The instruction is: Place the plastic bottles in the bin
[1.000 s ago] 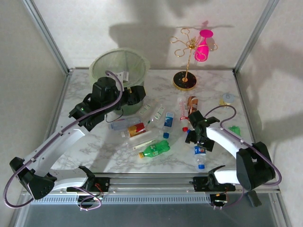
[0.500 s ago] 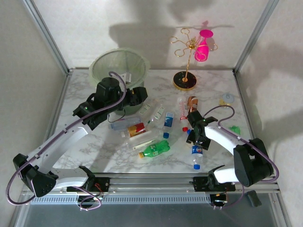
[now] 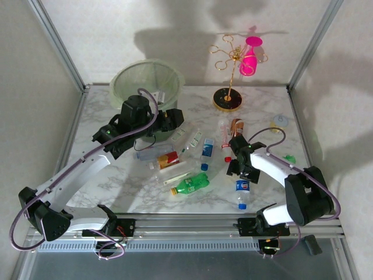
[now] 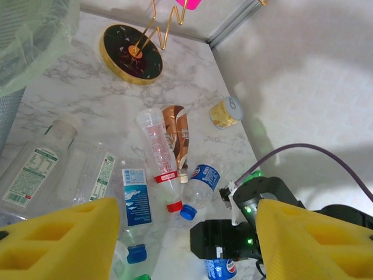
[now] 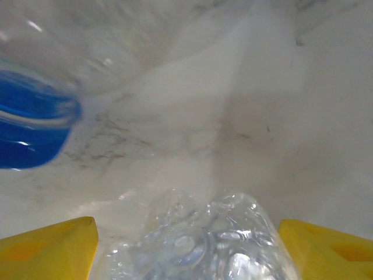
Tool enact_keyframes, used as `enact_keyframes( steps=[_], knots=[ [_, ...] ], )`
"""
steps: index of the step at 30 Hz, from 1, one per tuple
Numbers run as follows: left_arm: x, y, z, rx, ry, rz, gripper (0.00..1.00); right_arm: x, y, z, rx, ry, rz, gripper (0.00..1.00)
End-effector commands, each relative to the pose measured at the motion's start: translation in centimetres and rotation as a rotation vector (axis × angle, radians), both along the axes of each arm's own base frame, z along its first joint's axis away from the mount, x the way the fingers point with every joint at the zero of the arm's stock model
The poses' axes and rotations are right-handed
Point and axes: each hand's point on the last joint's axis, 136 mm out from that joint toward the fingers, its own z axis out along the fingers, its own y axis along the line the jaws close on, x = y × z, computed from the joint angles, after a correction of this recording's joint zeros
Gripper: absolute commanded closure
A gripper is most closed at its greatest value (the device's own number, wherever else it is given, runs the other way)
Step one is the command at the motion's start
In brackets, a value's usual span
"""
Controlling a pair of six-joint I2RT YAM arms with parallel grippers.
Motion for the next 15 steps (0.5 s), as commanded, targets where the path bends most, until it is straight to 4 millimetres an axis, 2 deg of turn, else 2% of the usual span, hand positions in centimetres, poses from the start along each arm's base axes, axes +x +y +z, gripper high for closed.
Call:
enact_keyframes(
  steps=[1, 4, 9, 15],
  knots=[
    [-0.3, -0.7, 1.7, -0.019, -0.042, -0.04, 0.38, 0.5, 0.2, 0.3, -0.012, 0.007, 0.052, 0.19],
    [-0.5, -0.9, 2.0, -0.028, -0.048, -0.06, 0.38, -0.3, 0.7, -0.4, -0.009, 0.047, 0.073, 0.18],
    [-0.9, -1.3, 1.8, -0.037, -0.051, -0.093, 0.38, -1.1, 1.0, -0.4, -0.029, 0.045, 0.095, 0.2],
    [-0.9, -1.5, 1.8, -0.041, -0.052, -0.098, 0.38, -1.4, 0.9, -0.5, -0.032, 0.047, 0.064, 0.34]
  ],
)
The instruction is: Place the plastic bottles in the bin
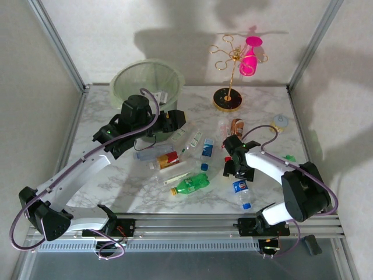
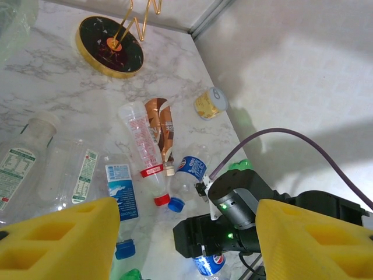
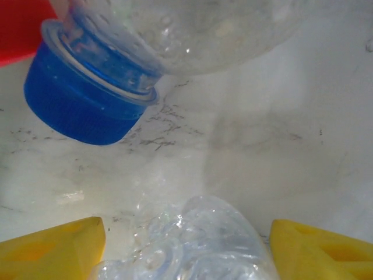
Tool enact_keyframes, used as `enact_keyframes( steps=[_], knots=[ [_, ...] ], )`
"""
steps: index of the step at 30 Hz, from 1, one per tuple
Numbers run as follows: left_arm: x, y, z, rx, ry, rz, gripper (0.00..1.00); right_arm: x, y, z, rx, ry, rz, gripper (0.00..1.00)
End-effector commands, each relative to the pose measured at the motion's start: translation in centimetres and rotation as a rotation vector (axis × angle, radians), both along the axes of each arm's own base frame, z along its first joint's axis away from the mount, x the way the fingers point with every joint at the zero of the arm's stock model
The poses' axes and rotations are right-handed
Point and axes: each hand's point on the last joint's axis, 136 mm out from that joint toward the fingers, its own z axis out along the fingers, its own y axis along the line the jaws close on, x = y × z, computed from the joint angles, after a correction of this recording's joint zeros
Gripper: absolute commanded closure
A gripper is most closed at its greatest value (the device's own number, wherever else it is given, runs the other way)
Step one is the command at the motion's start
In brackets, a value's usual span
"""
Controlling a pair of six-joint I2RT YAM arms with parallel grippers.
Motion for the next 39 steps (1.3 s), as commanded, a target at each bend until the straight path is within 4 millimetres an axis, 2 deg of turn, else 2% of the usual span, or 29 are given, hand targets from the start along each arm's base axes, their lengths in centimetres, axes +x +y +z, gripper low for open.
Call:
enact_keyframes(
  steps=[1, 10, 12, 14, 17, 22, 27, 30, 34, 39],
  knots=[
    [-0.2, -0.6, 1.2, -0.022, -0.037, -0.034, 0.38, -0.8, -0.7, 0.1, -0.025, 0.013, -0.027, 0.38],
    [0.0, -0.8, 0.8, -0.017, -0.024, -0.034, 0.38, -0.4, -0.9, 1.5, 0.006, -0.03, -0.081, 0.43],
    [0.1, -0.7, 0.7, -0.017, -0.02, -0.027, 0.38, 0.1, -0.9, 2.4, 0.031, -0.048, -0.094, 0.43],
    [0.1, -0.8, 0.5, -0.013, -0.014, -0.025, 0.38, 1.2, -0.5, 4.2, 0.062, -0.087, -0.095, 0.44],
    [-0.1, -1.4, 0.4, -0.005, -0.008, -0.043, 0.37, 3.7, 0.6, 8.6, 0.14, -0.19, -0.084, 0.44],
    [-1.5, -3.7, 1.3, 0.031, -0.055, -0.127, 0.32, 7.9, 4.2, 18.6, 0.348, -0.399, -0.004, 0.44],
    [-3.2, -6.0, 3.0, 0.088, -0.134, -0.225, 0.29, 9.8, 9.1, 29.2, 0.651, -0.567, 0.111, 0.45],
    [-4.0, -6.9, 4.4, 0.077, -0.183, -0.262, 0.28, 9.9, 10.8, 34.6, 0.799, -0.669, 0.159, 0.45],
    [-4.2, -7.4, 5.4, 0.056, -0.234, -0.267, 0.28, 9.1, 12.4, 39.0, 0.967, -0.744, 0.226, 0.48],
    [-4.9, -9.0, 7.0, -0.008, -0.291, -0.319, 0.29, 7.4, 14.2, 42.3, 1.15, -0.754, 0.324, 0.48]
  ],
)
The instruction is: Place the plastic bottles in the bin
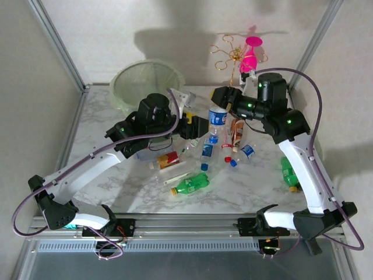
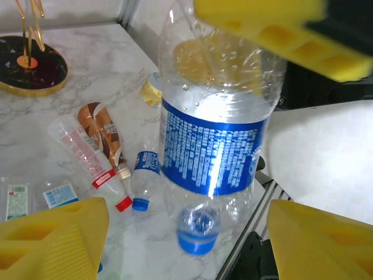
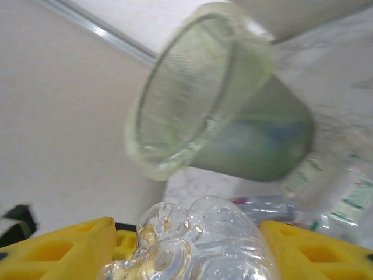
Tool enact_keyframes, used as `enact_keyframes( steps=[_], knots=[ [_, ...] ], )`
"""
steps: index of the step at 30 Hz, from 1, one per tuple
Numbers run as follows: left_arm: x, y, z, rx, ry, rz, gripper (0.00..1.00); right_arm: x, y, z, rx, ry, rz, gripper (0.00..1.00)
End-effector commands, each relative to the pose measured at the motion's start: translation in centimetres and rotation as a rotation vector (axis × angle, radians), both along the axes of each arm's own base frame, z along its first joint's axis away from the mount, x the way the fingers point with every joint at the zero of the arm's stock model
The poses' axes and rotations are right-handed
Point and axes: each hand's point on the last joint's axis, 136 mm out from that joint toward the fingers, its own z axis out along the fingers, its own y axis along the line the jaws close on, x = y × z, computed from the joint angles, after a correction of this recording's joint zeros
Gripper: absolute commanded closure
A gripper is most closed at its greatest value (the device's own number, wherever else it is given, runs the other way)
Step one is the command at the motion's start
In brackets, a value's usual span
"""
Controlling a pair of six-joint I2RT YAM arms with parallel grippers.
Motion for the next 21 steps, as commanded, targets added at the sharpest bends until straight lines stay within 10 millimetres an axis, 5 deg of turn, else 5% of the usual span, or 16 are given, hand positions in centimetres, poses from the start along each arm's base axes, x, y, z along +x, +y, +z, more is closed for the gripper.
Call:
enact_keyframes(
  steps=[1, 13, 21],
  knots=[
    [-0.8, -1.6, 2.9, -0.078, -0.094, -0.069, 0.3, -1.8, 1.4, 4.0, 0.145, -0.073, 0.127, 0.47],
    [-1.4, -3.3, 4.9, -0.122, -0.152, -0.141, 0.44, -3.4, 2.2, 5.0, 0.226, -0.095, 0.226, 0.47],
    [-1.3, -3.4, 4.1, -0.083, -0.147, -0.138, 0.32, -4.2, 2.2, 4.8, 0.25, -0.089, 0.266, 0.47]
  ],
)
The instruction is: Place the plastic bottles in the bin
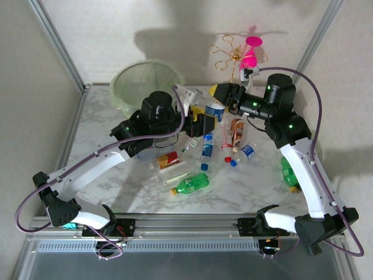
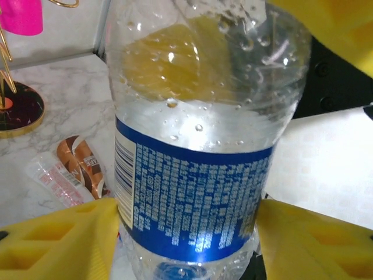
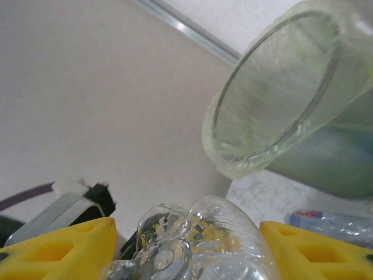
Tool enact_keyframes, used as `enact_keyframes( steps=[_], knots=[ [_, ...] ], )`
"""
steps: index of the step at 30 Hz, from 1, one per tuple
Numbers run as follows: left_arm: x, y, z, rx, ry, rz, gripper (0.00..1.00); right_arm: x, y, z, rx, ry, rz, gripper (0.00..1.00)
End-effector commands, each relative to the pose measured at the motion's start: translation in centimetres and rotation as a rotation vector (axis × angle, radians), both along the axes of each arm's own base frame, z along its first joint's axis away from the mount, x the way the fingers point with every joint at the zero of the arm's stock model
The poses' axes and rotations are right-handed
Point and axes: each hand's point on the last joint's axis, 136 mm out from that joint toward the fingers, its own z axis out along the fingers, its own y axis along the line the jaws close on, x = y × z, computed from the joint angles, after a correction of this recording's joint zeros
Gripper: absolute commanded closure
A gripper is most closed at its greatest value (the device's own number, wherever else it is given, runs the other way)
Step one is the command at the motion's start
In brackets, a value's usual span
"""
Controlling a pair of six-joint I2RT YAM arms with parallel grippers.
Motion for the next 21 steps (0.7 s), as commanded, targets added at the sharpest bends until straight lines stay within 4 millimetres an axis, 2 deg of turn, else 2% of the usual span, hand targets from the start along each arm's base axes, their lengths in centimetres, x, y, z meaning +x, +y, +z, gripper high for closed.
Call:
enact_keyframes(
  steps=[1, 5, 11, 14, 17, 20, 21],
  knots=[
    [-0.9, -1.0, 1.8, -0.025, -0.049, -0.064, 0.32, -2.1, 0.7, 1.5, 0.051, -0.031, 0.094, 0.46],
    [-1.1, -0.9, 1.8, -0.012, -0.047, -0.069, 0.34, -2.6, 0.5, 1.6, 0.062, -0.034, 0.1, 0.47],
    [-1.5, -0.4, 3.8, -0.055, -0.093, -0.07, 0.54, -2.7, 0.1, 1.1, 0.054, -0.015, 0.069, 0.44],
    [-1.8, -0.3, 4.5, -0.074, -0.1, -0.075, 0.56, -2.5, -0.3, 0.8, 0.04, -0.016, 0.037, 0.33],
    [-1.3, 0.2, 5.1, -0.101, -0.093, -0.049, 0.55, -1.8, -1.2, 0.6, 0.008, -0.023, -0.046, 0.16],
    [0.6, 1.0, 5.3, -0.127, -0.05, 0.009, 0.57, -1.0, -2.5, 0.5, -0.029, -0.035, -0.152, 0.01],
    [1.4, 1.4, 5.3, -0.135, -0.03, 0.034, 0.58, -0.8, -3.1, 0.5, -0.041, -0.036, -0.19, 0.01]
  ],
)
